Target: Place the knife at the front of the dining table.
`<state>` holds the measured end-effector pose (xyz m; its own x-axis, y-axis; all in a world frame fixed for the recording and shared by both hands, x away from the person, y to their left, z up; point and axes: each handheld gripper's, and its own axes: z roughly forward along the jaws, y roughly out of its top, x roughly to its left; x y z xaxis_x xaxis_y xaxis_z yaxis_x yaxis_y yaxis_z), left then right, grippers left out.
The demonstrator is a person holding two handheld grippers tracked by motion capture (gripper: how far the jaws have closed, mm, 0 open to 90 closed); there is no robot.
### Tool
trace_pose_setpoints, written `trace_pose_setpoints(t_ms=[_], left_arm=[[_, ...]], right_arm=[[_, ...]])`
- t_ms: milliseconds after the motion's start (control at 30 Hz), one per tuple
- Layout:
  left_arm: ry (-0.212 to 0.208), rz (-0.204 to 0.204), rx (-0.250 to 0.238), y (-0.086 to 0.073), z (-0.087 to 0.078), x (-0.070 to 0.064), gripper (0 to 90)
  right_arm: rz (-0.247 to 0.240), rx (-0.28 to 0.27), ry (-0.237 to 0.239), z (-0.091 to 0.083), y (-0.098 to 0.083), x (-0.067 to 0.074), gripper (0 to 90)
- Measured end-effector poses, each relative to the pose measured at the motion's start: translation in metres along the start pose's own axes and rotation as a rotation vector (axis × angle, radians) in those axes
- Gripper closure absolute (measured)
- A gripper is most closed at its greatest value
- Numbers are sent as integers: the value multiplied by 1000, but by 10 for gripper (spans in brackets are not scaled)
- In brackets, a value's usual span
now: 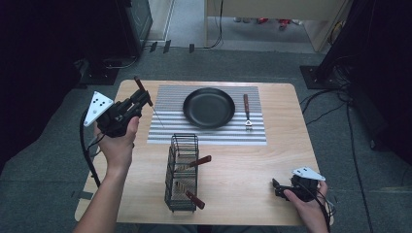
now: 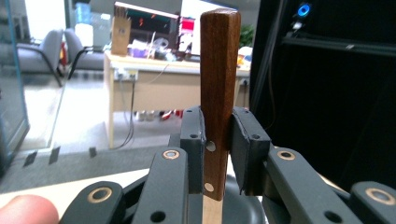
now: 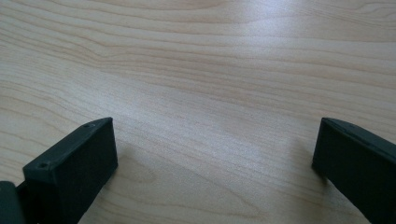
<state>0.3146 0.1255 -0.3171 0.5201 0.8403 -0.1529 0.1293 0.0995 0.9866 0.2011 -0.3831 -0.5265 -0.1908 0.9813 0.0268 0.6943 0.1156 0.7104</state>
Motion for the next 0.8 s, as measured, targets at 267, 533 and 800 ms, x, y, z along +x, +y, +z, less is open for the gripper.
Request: trace_pose_setpoints(t_ms=[267,533,800], left_arm=[[81,22,82,-23,23,7,769],[121,-14,193,-51,48,20,770],[165,-48,300,-71,75,30,770]], right_arm=[[0,0,0,0,0,0,0],[0,1,0,0,0,0,0],[1,1,1,0,0,0,0]])
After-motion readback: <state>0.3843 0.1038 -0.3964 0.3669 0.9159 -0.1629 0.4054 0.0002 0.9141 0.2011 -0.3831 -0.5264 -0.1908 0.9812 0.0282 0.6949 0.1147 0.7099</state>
